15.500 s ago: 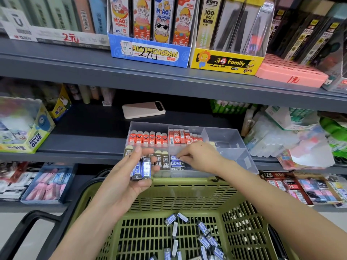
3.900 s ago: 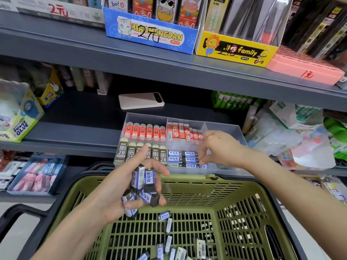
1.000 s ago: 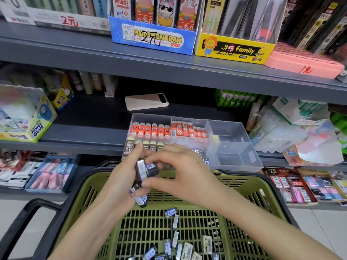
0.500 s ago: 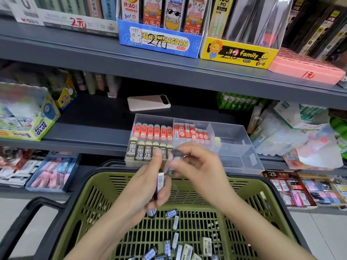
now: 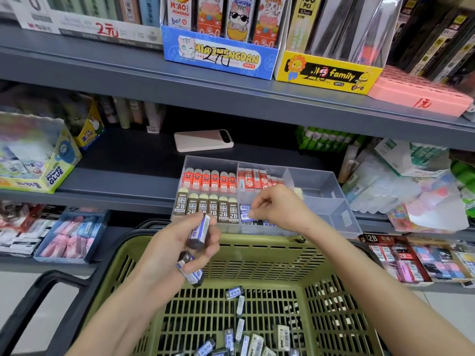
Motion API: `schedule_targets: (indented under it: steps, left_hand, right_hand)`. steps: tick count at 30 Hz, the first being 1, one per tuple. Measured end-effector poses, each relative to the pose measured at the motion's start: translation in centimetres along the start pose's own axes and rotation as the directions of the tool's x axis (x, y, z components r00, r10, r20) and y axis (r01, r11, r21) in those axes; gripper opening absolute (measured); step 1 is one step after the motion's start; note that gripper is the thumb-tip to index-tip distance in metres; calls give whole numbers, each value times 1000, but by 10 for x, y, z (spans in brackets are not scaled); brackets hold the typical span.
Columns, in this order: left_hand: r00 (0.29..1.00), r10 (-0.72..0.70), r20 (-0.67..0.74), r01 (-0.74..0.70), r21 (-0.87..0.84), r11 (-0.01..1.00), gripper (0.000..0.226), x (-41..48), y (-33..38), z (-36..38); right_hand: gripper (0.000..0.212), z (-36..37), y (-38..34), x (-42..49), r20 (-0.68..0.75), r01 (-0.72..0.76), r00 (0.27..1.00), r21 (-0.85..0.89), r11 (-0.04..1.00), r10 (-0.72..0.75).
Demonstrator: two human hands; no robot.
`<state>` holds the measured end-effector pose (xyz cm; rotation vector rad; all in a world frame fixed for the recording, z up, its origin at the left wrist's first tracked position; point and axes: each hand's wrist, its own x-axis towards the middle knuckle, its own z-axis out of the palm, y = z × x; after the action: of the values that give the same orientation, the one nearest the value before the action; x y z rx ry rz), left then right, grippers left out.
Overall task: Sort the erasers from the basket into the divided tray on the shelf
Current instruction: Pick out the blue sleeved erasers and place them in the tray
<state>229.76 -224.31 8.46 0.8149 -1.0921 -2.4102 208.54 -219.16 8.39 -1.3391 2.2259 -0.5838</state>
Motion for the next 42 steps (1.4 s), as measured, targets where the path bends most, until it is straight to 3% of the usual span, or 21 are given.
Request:
schedule_targets:
  steps: [4, 9, 12, 14, 17, 19, 21, 26, 28, 31, 34, 36, 38, 42]
  left_hand:
    - [997, 73, -38, -68, 117, 991, 29, 2, 2, -4]
    - [985, 167, -45, -158, 164, 974, 30, 3, 3, -3]
    - [976, 199, -89, -183, 164, 969, 31, 3, 2, -3]
    - [972, 214, -102, -194, 172, 966, 31, 4, 2, -3]
    - [970, 221, -98, -202, 176, 963, 31, 5, 1, -4]
    - [977, 204, -66, -190, 175, 966, 31, 5, -1, -4]
    - [987, 162, -15, -157, 172, 973, 33, 4, -3, -1]
    - [995, 71, 71, -85, 210, 974, 32, 1, -10, 6]
    - [996, 74, 53, -84, 218, 972, 30, 1, -9, 5]
    - [996, 88, 7, -88, 108, 990, 27, 2, -5, -1]
    - [993, 110, -28, -111, -5, 994, 25, 3, -2, -8]
    - [993, 116, -28, -118, -56, 991, 26, 4, -2, -11]
    - [992, 119, -33, -121, -103, 987, 36, 6, -3, -12]
    - [989, 142, -49, -148, -155, 977, 43, 10, -2, -13]
  right_hand:
    - [5, 4, 6, 1, 53, 6, 999, -3, 1000, -6]
    - [19, 7, 5, -2, 94, 21, 996, -112, 993, -10]
    - [32, 3, -6, -15, -92, 107, 987, -213, 971, -129]
    - [32, 0, -20, -31, -178, 192, 967, 23, 981, -185]
    - [5, 5, -42, -59, -61, 225, 972, 505, 833, -226]
    - [26, 14, -46, -71, -57, 230, 967, 606, 762, -247]
    - [33, 18, -47, -75, -133, 285, 957, 607, 742, -258]
    - [18, 17, -45, -73, -310, 449, 888, 437, 779, -338]
    - [9, 5, -37, -61, -355, 417, 894, 437, 797, -273]
    - [7, -13, -19, -38, -251, 213, 961, 411, 886, -115]
    - [22, -13, -6, -17, -149, 79, 985, -28, 996, -82]
    - [21, -6, -3, -8, -132, 66, 986, -240, 969, -99]
    - [14, 0, -2, -3, -121, 81, 984, -335, 939, -129]
    - [19, 10, -2, -4, -102, 113, 982, -348, 931, -157]
